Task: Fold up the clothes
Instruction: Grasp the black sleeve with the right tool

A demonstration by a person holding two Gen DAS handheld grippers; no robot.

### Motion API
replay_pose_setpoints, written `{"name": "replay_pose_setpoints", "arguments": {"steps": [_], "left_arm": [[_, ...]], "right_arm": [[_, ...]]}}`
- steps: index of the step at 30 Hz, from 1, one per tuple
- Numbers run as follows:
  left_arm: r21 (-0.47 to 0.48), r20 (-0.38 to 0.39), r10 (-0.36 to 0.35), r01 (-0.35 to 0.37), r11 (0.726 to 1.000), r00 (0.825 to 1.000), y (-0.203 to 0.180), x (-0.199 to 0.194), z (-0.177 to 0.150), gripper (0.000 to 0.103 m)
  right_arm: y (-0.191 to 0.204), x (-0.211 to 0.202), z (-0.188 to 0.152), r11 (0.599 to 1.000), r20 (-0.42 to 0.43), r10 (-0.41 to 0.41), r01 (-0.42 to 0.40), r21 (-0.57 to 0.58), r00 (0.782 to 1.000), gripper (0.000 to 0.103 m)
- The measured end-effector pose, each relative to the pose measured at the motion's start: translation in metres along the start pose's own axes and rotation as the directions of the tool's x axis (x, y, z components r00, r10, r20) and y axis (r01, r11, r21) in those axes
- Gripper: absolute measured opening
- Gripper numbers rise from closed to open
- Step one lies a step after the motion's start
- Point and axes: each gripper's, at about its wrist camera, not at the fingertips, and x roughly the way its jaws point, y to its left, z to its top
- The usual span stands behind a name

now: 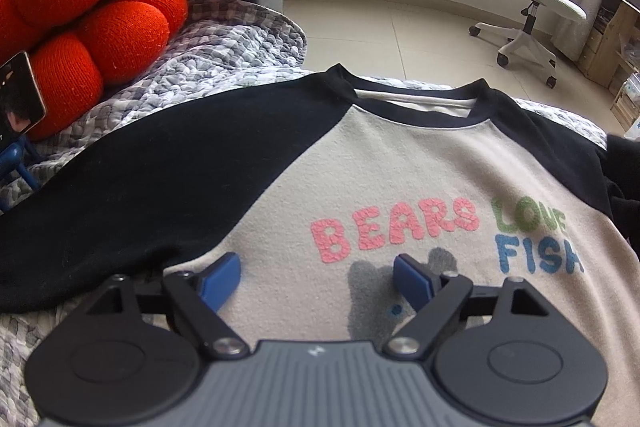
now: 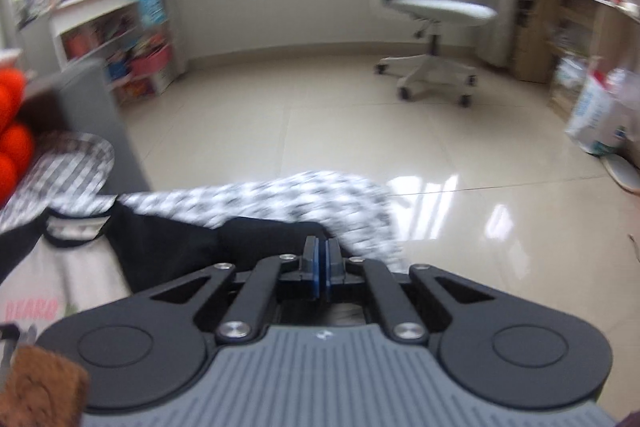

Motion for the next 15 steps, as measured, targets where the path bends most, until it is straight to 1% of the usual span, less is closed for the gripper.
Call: {"name": "replay_pose_setpoints", "arguments": {"steps": [2,5,7,9,10,12,15], "left_arm": [[0.001,-0.002,0.002,-0.002,1.0,1.0,0.0,0.0,0.0,0.085],[0.003,-0.003,0.005,-0.005,1.0,1.0,-0.002,0.001,0.001,0.086],[0.005,-0.003,0.007,-0.007,1.0,1.0,-0.002,0.001,0.0,0.086],[0.007,-0.003,0.008,-0.008,1.0,1.0,-0.003,0.001,0.0,0.086],[0.008,-0.002,0.008,-0.008,1.0,1.0,-0.003,0.001,0.0,0.086],[0.009,-0.002,0.009,-0.009,1.0,1.0,-0.003,0.001,0.0,0.087],[0.015,-0.001,0.014,-0.014,1.0,1.0,-0.004,0.002,-0.001,0.087]], "right_arm": [[-0.026,-0.006,0.003,0.996,0.006,-0.063,0.063,0.071,0.998,0.003],[-0.063,-0.008,0.0,0.974,-0.01,-0.159,0.158,0.162,0.987,0.003],[-0.082,-0.005,-0.003,0.956,-0.038,-0.202,0.205,0.211,0.979,0.003],[-0.094,0.0,-0.008,0.94,-0.068,-0.239,0.248,0.235,0.969,0.003],[-0.099,0.003,-0.01,0.932,-0.084,-0.256,0.269,0.244,0.963,0.0],[-0.106,0.007,-0.014,0.917,-0.117,-0.278,0.3,0.264,0.953,0.0],[-0.111,0.014,-0.018,0.92,-0.162,-0.255,0.291,0.264,0.953,0.0]]}}
